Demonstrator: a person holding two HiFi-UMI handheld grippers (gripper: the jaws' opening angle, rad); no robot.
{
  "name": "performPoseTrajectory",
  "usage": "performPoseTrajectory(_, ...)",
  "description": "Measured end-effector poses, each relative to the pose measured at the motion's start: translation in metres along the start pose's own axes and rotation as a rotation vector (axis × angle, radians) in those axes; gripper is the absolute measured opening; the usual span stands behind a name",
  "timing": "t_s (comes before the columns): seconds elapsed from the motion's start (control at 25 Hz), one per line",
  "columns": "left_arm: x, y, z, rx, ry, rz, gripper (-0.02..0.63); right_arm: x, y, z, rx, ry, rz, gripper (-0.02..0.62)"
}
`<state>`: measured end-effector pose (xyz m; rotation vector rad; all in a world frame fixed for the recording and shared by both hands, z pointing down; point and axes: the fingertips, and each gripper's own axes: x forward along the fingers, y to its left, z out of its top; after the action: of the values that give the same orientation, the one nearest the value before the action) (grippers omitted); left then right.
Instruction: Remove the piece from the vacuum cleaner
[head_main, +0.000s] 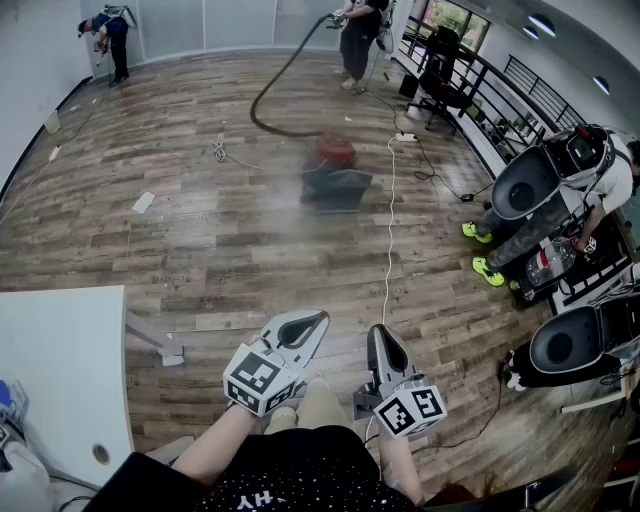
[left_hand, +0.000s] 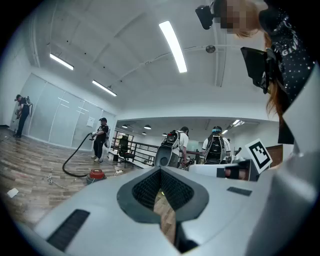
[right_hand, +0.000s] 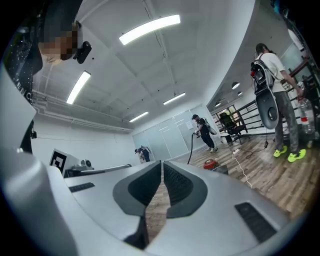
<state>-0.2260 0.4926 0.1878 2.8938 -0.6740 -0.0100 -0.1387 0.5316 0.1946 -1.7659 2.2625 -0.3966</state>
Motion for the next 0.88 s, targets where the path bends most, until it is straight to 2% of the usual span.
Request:
performPoseTrajectory(0.32, 0.055, 0.041, 0.002, -0.005, 0.008, -0.009, 0.008, 0.057, -0.038, 0.017, 0.004, -0.019, 0.038, 0.011)
performPoseTrajectory(0.88, 0.225, 0.155, 0.037, 0.014, -0.009, 0.041, 0.008, 0.211, -0.164, 0.071, -0.007, 0.008, 0.137, 0.011)
